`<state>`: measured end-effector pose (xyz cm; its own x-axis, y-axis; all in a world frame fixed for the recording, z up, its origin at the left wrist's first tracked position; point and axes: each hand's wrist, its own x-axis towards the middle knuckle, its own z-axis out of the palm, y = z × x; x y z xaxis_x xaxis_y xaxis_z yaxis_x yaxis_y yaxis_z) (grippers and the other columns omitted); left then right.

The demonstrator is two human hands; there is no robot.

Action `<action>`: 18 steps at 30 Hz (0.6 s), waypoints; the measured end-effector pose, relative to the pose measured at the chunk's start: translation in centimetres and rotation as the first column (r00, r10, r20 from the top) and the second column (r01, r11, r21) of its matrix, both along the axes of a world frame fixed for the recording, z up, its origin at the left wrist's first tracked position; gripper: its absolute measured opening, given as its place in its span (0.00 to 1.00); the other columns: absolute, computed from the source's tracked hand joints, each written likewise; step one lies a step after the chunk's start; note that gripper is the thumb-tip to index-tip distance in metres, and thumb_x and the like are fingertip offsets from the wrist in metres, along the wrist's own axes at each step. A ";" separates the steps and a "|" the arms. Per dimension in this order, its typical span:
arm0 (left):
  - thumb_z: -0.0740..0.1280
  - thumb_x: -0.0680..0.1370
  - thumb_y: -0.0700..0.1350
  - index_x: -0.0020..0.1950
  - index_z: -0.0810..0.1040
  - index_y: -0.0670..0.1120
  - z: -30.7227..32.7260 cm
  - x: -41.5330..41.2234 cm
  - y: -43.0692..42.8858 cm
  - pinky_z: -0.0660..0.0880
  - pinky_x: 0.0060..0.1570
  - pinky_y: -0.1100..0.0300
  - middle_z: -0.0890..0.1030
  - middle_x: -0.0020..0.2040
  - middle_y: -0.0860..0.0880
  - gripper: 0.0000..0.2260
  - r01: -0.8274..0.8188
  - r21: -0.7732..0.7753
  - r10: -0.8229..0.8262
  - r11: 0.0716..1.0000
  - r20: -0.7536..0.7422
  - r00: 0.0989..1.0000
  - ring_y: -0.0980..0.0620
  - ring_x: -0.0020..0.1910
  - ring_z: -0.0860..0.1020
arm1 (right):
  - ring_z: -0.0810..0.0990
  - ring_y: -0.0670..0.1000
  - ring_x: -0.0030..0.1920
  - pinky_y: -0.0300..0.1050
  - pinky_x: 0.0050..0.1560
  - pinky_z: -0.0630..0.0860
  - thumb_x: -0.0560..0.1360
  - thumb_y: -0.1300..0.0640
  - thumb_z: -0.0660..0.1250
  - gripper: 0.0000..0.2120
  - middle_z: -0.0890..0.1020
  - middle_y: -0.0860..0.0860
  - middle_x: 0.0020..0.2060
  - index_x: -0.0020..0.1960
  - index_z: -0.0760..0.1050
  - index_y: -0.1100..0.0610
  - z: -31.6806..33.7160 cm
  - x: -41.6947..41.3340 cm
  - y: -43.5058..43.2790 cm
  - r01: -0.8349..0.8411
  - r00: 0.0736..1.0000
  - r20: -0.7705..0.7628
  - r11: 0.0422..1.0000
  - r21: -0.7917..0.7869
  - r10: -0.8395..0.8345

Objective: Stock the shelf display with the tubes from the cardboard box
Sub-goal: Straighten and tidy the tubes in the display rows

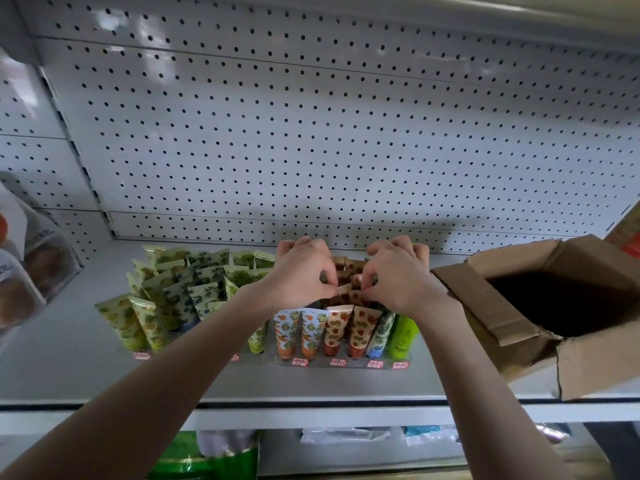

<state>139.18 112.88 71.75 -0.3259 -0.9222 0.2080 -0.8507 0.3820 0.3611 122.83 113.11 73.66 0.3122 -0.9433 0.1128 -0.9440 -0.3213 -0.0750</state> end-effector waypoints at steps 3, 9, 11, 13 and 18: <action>0.70 0.73 0.50 0.41 0.84 0.51 0.0 -0.1 0.0 0.53 0.61 0.54 0.70 0.49 0.57 0.05 -0.006 -0.031 0.006 1.000 0.012 1.000 0.54 0.56 0.65 | 0.60 0.52 0.63 0.47 0.59 0.51 0.73 0.57 0.67 0.06 0.72 0.47 0.61 0.42 0.82 0.49 -0.2 0.0 -0.1 0.011 1.000 -0.010 0.999 -0.032 -0.012; 0.70 0.73 0.49 0.40 0.84 0.50 0.2 -0.1 -0.1 0.51 0.59 0.57 0.69 0.48 0.57 0.04 0.007 -0.050 -0.006 0.999 0.021 1.000 0.54 0.58 0.65 | 0.61 0.53 0.63 0.48 0.60 0.52 0.73 0.56 0.67 0.06 0.72 0.47 0.60 0.42 0.82 0.49 -0.1 -0.1 -0.1 0.012 1.000 -0.021 0.999 -0.034 -0.012; 0.70 0.73 0.49 0.40 0.83 0.51 0.2 0.0 -0.1 0.52 0.60 0.56 0.69 0.48 0.58 0.04 0.016 -0.054 -0.014 0.998 0.040 0.999 0.55 0.57 0.65 | 0.61 0.53 0.63 0.49 0.62 0.53 0.73 0.55 0.67 0.05 0.72 0.47 0.61 0.43 0.82 0.49 -0.1 -0.1 0.0 0.015 0.999 -0.033 1.000 -0.027 -0.016; 0.70 0.73 0.50 0.41 0.83 0.52 0.2 0.0 -0.1 0.53 0.61 0.55 0.69 0.48 0.58 0.04 0.026 -0.053 -0.023 0.998 0.056 0.998 0.55 0.56 0.65 | 0.61 0.53 0.63 0.49 0.62 0.54 0.73 0.55 0.67 0.06 0.72 0.48 0.61 0.43 0.82 0.49 0.0 -0.1 0.0 0.019 0.999 -0.045 1.000 -0.023 -0.020; 0.69 0.73 0.52 0.43 0.83 0.52 0.1 0.1 -0.1 0.53 0.63 0.54 0.68 0.49 0.57 0.05 0.041 -0.049 -0.037 0.998 0.075 0.997 0.55 0.57 0.65 | 0.61 0.54 0.63 0.50 0.62 0.53 0.73 0.54 0.67 0.05 0.72 0.48 0.61 0.42 0.82 0.49 0.0 -0.1 0.2 0.016 0.999 -0.043 1.000 -0.019 -0.017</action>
<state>139.26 112.78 71.86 -0.3778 -0.8974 0.2280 -0.8582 0.4318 0.2776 122.77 113.31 73.66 0.3013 -0.9464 0.1166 -0.9515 -0.3064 -0.0281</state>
